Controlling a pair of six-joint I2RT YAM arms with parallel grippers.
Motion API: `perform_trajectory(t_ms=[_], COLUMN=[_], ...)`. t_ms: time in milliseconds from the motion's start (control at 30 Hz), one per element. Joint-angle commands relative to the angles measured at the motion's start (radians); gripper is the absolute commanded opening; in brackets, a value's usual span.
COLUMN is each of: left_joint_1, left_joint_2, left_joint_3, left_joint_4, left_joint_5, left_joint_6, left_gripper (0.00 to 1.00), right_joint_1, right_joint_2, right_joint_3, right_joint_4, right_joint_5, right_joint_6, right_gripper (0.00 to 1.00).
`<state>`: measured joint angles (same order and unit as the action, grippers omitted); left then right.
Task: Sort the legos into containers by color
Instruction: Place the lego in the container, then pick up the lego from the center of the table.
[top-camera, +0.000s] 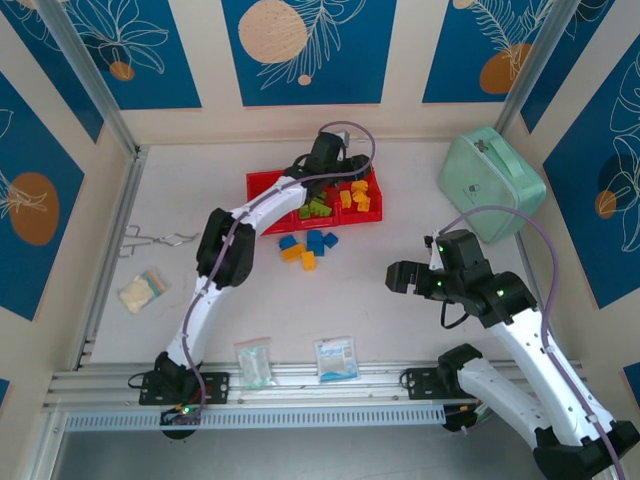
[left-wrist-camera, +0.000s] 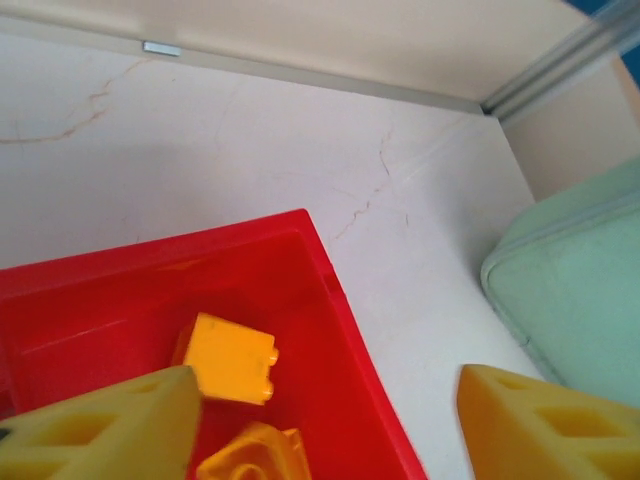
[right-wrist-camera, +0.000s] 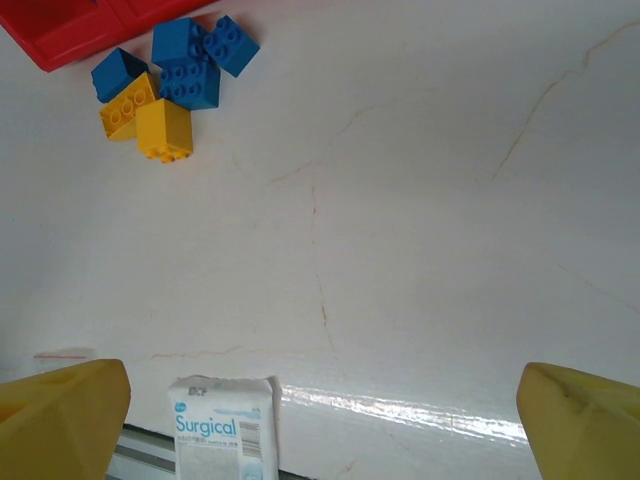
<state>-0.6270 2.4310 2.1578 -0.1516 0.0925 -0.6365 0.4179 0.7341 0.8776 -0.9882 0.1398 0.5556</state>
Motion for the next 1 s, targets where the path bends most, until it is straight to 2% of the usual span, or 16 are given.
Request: perform_trajectory(t_ms=[0,67,100,367,500,567,633,667,833,967], left_joint_1=[-0.005,-0.006,-0.007,-0.012,-0.03,-0.071,-0.144,-0.171,-0.292,-0.304], left_joint_2=[-0.013,-0.047,-0.08,-0.464,-0.611,-0.657,-0.683,-0.689,-0.619,-0.553], left_joint_3=[0.05,0.042,0.019,-0.434,-0.643,-0.721,-0.77,-0.786,-0.762,-0.739], left_joint_4=[-0.066,-0.109,-0.121,-0.095,-0.191,-0.286,-0.398,-0.431,-0.56,-0.573], left_joint_5=[-0.037,-0.056,-0.076,-0.233,-0.269,-0.385,-0.55,-0.572,-0.658,-0.617], left_joint_6=[0.032,0.063,0.085,0.211,0.222,0.203,0.136,0.099,-0.056,-0.104], left_gripper=[0.8,0.89,0.99,0.99,0.99,0.99,0.99,0.99,0.99,0.99], right_joint_1=[0.004,0.005,0.005,0.015,0.021,0.021,0.021,0.02,0.01,0.005], right_joint_2=[-0.015,-0.014,-0.011,0.085,0.134,0.155,0.174,0.181,0.22,0.214], right_joint_3=[0.006,-0.006,-0.014,-0.015,-0.013,-0.004,-0.001,0.001,0.057,0.09], right_joint_4=[-0.043,-0.024,-0.007,0.103,0.141,0.153,0.175,0.182,0.181,0.167], right_joint_5=[0.009,0.0,-0.009,-0.038,-0.017,-0.001,0.007,0.012,0.066,0.07], right_joint_6=[0.009,0.014,0.016,0.009,-0.01,-0.015,-0.032,-0.044,-0.109,-0.127], right_gripper=[1.0,1.0,1.0,1.0,1.0,1.0,1.0,1.0,0.99,0.99])
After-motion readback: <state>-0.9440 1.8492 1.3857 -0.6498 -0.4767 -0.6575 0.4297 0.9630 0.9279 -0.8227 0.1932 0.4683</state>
